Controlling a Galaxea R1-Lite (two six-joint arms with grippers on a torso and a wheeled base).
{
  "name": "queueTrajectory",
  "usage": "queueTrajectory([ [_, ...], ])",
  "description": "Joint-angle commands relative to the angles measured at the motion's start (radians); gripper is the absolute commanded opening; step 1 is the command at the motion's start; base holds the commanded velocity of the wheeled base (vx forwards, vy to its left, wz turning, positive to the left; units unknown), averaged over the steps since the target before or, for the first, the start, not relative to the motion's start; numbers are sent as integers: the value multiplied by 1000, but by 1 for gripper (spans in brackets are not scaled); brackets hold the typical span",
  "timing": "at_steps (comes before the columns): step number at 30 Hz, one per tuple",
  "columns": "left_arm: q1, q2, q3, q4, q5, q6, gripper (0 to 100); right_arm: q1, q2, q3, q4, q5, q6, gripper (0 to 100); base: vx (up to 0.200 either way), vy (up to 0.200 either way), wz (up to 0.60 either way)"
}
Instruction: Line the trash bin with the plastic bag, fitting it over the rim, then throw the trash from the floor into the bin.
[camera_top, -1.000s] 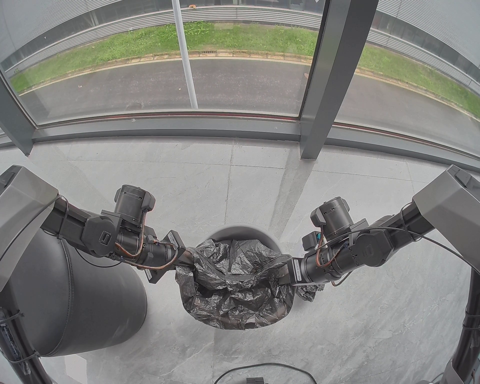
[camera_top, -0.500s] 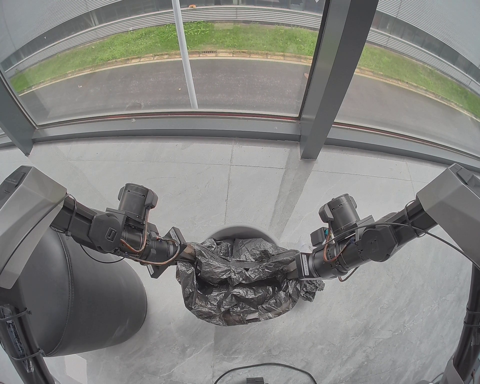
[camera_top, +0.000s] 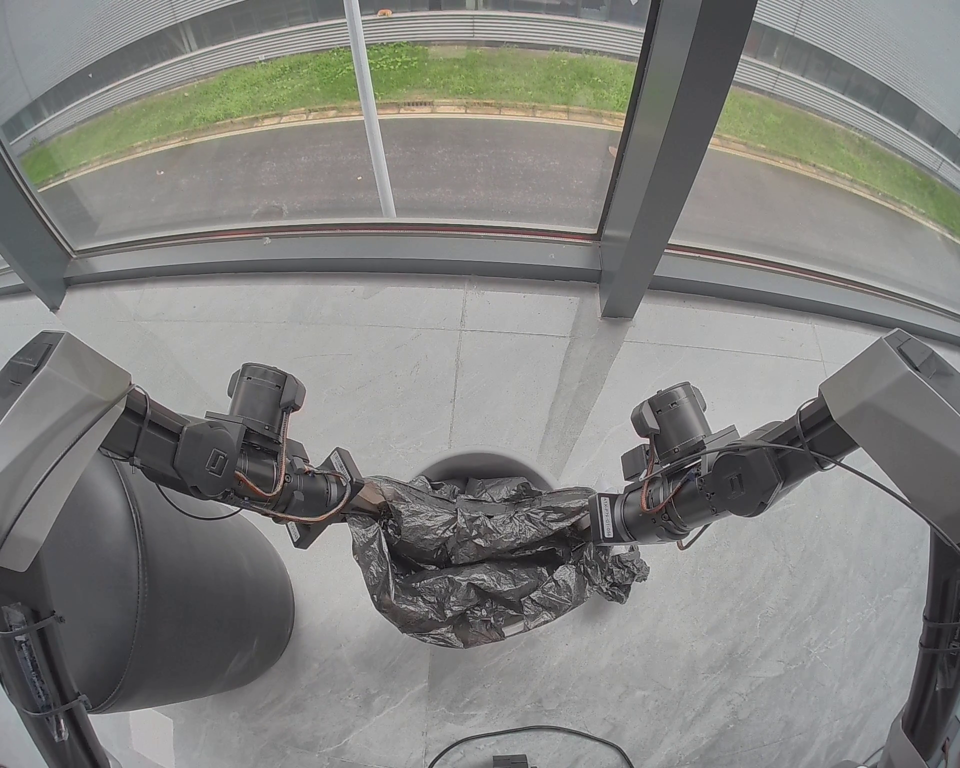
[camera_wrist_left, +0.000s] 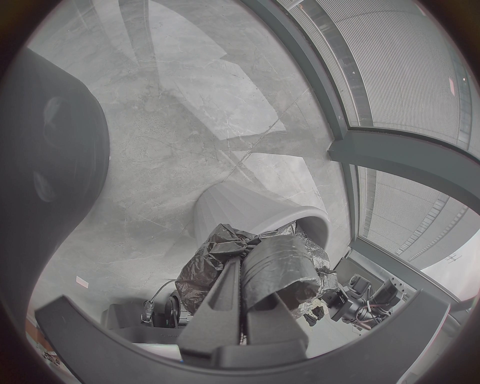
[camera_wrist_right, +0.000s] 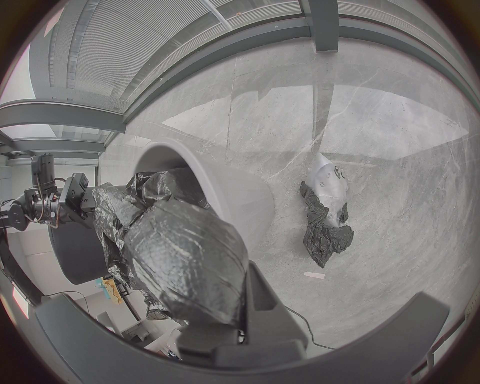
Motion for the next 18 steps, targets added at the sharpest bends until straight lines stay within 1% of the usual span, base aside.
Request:
queueTrajectory([
  [1, 5, 3, -1, 0, -1, 0, 0, 0, 13, -7, 0, 1, -1, 0, 0, 0, 0],
  [17, 5, 9, -6, -6, -1, 5, 0, 1, 23, -20, 0, 1, -3, 0, 0, 0, 0],
  [18, 5, 8, -6, -6, -1, 5, 0, 1, 22, -20, 0, 1, -4, 100, 0, 0, 0],
])
